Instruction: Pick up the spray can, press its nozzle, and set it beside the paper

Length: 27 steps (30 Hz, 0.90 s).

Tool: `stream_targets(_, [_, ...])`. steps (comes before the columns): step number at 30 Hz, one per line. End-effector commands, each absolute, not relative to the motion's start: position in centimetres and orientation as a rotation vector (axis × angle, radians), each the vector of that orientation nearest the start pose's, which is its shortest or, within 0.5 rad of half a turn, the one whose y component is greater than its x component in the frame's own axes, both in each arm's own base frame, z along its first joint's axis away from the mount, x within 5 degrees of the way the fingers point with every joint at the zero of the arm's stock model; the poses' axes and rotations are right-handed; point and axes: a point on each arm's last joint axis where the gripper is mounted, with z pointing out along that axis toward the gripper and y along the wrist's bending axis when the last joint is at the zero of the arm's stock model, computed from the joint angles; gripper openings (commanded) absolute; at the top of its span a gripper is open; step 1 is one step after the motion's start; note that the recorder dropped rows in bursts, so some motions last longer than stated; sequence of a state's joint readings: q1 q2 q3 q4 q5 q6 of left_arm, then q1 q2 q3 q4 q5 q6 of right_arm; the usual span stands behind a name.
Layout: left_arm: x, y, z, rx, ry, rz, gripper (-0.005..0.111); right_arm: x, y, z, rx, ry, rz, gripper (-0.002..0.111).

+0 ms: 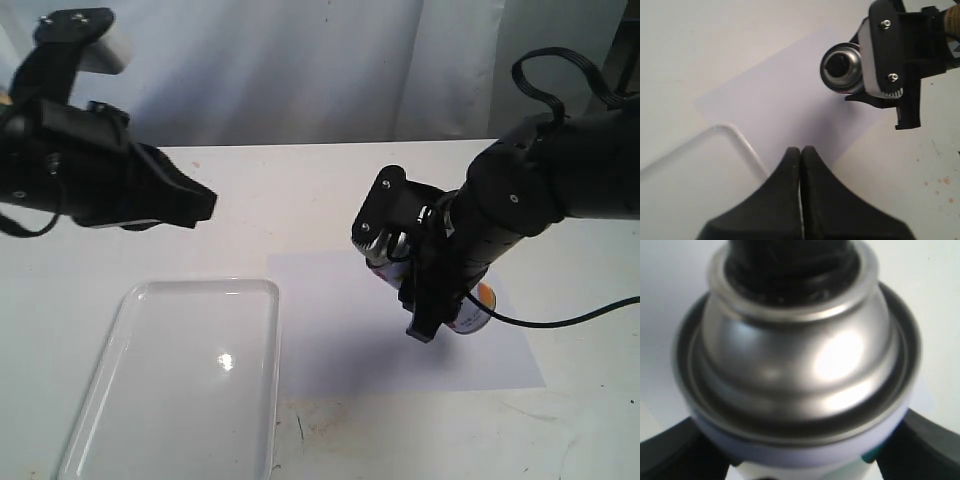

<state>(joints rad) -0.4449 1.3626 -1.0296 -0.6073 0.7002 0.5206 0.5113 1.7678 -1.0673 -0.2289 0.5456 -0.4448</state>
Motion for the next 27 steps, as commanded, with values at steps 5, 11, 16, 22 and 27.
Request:
stream_targets(5, [29.0, -15.8, 28.7, 0.784, 2.288, -1.020, 0.000, 31.3, 16.7, 18.9, -1.408, 2.202, -0.131, 0.000])
stream_targets(11, [31.6, -14.6, 26.9, 0.644, 2.312, -1.133, 0.000, 30.5, 16.5, 17.5, -1.412, 2.193, -0.098, 0.000])
stream_targets(16, [32.4, -14.9, 25.2, 0.672, 2.314, -1.149, 0.000, 30.2, 16.5, 17.1, -1.391, 2.206, -0.075, 0.000])
stream_targets(22, [33.0, -15.2, 24.3, 0.612, 2.322, -1.204, 0.000, 30.2, 16.6, 17.1, -1.356, 2.199, -0.056, 0.000])
stream_targets(27, [33.1, -15.3, 24.3, 0.613, 2.300, -1.214, 0.000, 30.3, 16.7, 16.5, -1.352, 2.226, -0.044, 0.000])
